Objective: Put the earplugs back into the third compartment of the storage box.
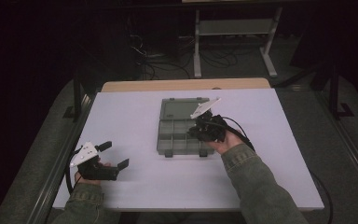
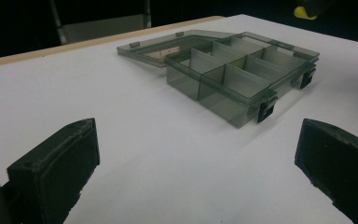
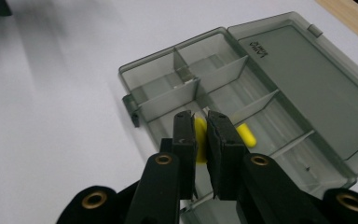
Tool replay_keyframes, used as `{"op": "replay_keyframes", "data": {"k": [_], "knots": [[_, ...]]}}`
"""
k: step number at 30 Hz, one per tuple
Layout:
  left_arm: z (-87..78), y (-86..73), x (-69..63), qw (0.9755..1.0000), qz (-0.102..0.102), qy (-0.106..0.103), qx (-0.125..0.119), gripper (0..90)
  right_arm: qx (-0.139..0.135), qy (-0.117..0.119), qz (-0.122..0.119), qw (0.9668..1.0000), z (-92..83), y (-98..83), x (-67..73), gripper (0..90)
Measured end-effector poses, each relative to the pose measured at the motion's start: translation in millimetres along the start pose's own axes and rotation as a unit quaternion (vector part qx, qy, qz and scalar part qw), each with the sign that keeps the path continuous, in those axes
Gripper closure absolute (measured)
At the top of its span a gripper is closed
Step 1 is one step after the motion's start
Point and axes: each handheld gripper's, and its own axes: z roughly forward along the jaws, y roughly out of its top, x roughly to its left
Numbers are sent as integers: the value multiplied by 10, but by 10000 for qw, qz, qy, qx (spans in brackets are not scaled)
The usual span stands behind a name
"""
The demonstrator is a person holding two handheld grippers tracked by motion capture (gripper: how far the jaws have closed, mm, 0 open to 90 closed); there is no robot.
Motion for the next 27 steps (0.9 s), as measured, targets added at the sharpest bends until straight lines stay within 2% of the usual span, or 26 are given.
{"op": "replay_keyframes", "data": {"k": [7,15,27], "knots": [[1,0,0,10000,2,-7,1,0,96,-118,25,9999,79,95,-145,804],[3,0,0,10000,-4,-19,1,0,214,-212,169,9994,186,133,-298,805],[6,1,-4,10000,-27,-53,-2,0,377,-215,211,9988,380,228,-401,804]]}}
